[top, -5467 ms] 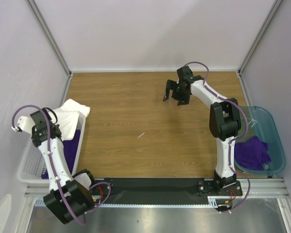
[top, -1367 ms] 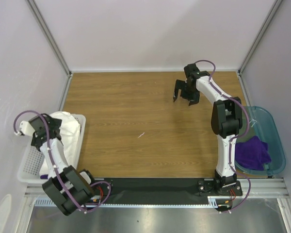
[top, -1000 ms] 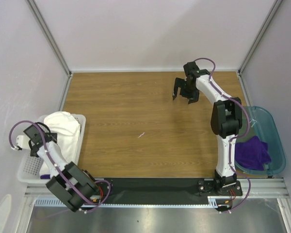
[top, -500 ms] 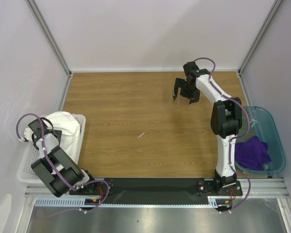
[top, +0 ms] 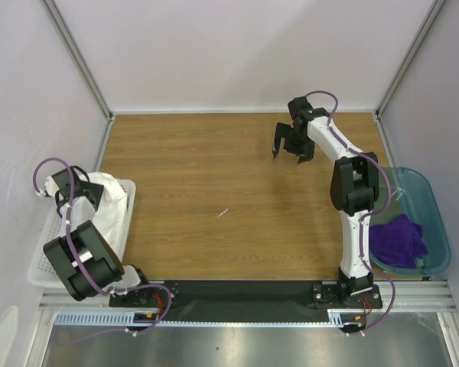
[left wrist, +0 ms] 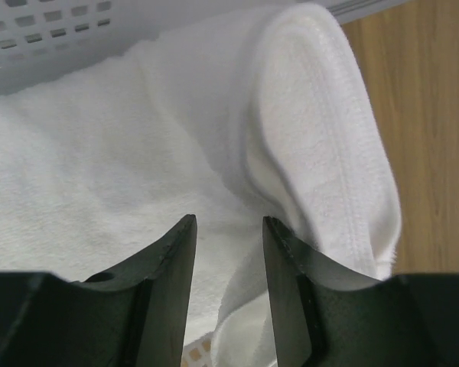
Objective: Fold and stack the towels
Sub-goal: Neatly place the folded towel into the bin
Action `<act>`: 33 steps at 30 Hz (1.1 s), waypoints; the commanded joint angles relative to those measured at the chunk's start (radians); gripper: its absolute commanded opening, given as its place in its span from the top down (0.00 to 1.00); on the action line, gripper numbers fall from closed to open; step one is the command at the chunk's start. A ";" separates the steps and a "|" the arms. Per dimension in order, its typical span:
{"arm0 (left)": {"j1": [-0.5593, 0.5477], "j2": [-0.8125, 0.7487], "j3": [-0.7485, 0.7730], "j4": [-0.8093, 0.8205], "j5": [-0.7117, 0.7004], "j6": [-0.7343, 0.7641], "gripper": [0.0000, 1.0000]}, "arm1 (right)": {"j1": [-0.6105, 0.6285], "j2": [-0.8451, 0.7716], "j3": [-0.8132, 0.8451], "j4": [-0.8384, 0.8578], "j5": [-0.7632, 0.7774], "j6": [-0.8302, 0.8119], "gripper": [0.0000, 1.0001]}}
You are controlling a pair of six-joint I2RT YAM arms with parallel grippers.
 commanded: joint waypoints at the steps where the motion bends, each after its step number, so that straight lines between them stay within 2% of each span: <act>1: -0.054 -0.006 0.069 0.055 0.014 -0.057 0.55 | 0.001 0.005 0.057 -0.023 0.017 -0.006 0.00; 10: -0.133 0.057 0.129 0.061 -0.034 -0.117 0.55 | 0.000 0.012 0.068 -0.032 0.017 -0.012 0.00; 17: -0.173 0.040 0.118 0.061 -0.057 -0.117 0.54 | -0.003 0.005 0.062 -0.041 0.026 -0.020 0.00; 20: -0.196 0.011 0.159 0.027 -0.084 -0.100 0.52 | -0.002 -0.002 0.057 -0.040 0.026 -0.020 0.00; 24: -0.234 -0.020 0.190 0.021 -0.152 -0.062 0.43 | -0.002 -0.021 0.019 -0.023 0.023 -0.017 0.00; 28: -0.237 0.050 0.207 0.052 -0.161 -0.054 0.42 | 0.000 -0.044 -0.024 -0.002 0.019 -0.014 0.00; 33: -0.240 0.146 0.284 0.013 -0.162 -0.025 0.41 | -0.003 -0.087 -0.070 0.018 0.033 -0.012 0.00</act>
